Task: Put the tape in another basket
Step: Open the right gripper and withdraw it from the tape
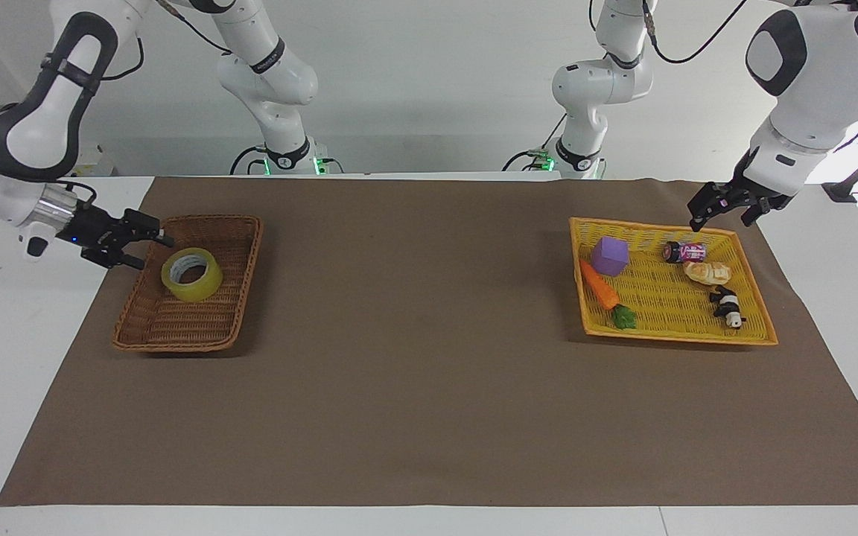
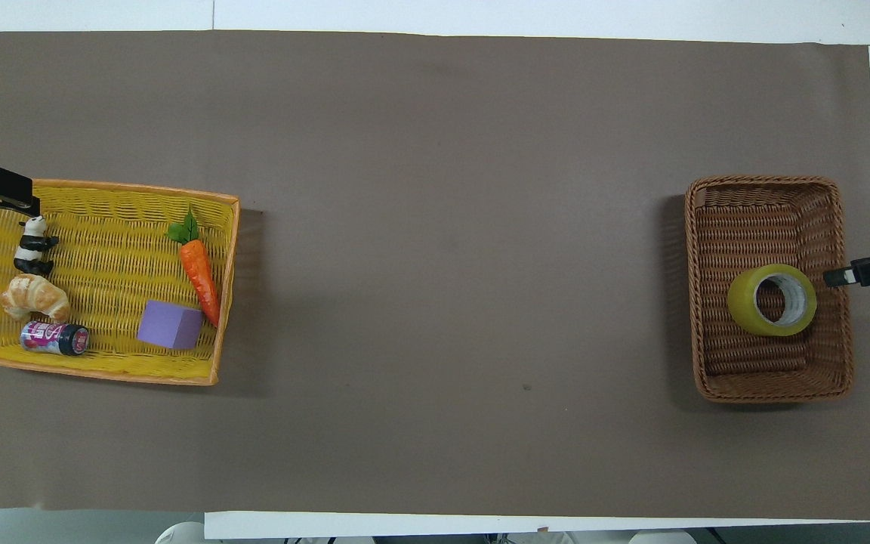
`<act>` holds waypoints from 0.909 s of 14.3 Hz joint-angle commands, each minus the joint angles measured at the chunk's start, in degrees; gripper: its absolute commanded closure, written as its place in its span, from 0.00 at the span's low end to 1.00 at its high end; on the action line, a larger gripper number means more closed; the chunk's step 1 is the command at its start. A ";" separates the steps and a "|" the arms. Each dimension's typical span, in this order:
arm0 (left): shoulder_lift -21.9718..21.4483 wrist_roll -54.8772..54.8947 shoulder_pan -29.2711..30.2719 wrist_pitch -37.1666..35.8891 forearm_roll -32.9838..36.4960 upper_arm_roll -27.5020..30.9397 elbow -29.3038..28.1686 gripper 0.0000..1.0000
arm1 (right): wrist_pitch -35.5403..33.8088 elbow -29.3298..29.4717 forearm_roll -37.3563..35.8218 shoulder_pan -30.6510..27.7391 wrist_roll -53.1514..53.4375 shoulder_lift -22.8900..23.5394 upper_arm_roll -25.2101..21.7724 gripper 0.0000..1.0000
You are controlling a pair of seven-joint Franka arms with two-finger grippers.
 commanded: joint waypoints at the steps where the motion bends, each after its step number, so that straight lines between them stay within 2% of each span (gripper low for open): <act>1: -0.73 0.27 0.03 0.26 0.31 0.72 -0.92 0.00 | 1.09 0.52 -4.39 1.03 2.94 -3.67 0.83 0.00; 5: -0.73 0.36 -0.15 0.26 0.31 0.72 -0.92 0.00 | -0.92 6.58 -13.02 9.46 22.43 -6.58 0.83 0.00; 8: -0.73 0.27 -0.06 0.26 0.31 0.72 -0.92 0.00 | -7.49 11.75 -17.93 11.58 31.59 -7.46 0.92 0.00; 10: -0.73 0.27 -0.06 0.26 0.31 0.72 -0.92 0.00 | -12.07 15.72 -20.22 11.59 34.33 -6.41 1.27 0.00; 13: -0.73 0.27 -0.06 0.26 0.31 0.72 -0.92 0.00 | -14.80 16.60 -22.16 11.59 34.43 -6.50 1.27 0.00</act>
